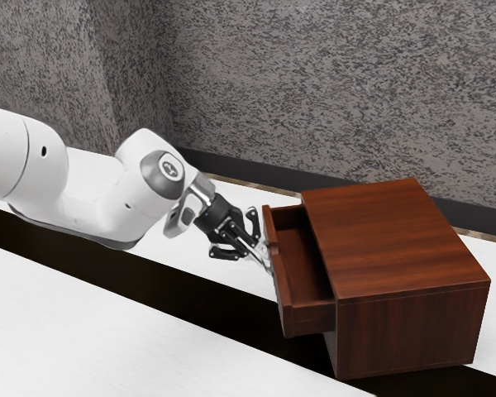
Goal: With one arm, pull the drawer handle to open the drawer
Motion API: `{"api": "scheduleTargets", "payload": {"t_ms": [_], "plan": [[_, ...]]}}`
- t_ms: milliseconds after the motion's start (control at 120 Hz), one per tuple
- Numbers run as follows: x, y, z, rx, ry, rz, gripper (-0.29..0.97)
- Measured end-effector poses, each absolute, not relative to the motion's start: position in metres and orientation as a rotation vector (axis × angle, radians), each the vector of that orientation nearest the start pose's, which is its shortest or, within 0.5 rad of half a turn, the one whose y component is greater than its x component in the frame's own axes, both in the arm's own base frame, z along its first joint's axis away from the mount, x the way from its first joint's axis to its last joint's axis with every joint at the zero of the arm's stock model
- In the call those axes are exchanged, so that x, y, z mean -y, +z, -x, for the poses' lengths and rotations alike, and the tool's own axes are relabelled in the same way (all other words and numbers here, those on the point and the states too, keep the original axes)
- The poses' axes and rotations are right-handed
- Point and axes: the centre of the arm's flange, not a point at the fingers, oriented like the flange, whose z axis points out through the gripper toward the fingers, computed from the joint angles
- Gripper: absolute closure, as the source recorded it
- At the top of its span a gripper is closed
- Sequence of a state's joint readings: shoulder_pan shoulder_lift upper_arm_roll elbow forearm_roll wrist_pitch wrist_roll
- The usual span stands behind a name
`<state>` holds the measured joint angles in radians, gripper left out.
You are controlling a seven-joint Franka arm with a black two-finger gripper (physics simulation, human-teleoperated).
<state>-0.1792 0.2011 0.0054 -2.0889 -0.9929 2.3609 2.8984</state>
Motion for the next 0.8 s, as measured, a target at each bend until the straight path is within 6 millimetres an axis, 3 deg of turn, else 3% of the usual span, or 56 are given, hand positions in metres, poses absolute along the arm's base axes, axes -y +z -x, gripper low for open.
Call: {"api": "scheduleTargets", "payload": {"t_ms": [800], "plan": [[0.032,0.335,-0.51,-2.709,-1.085,1.374,0.79]]}}
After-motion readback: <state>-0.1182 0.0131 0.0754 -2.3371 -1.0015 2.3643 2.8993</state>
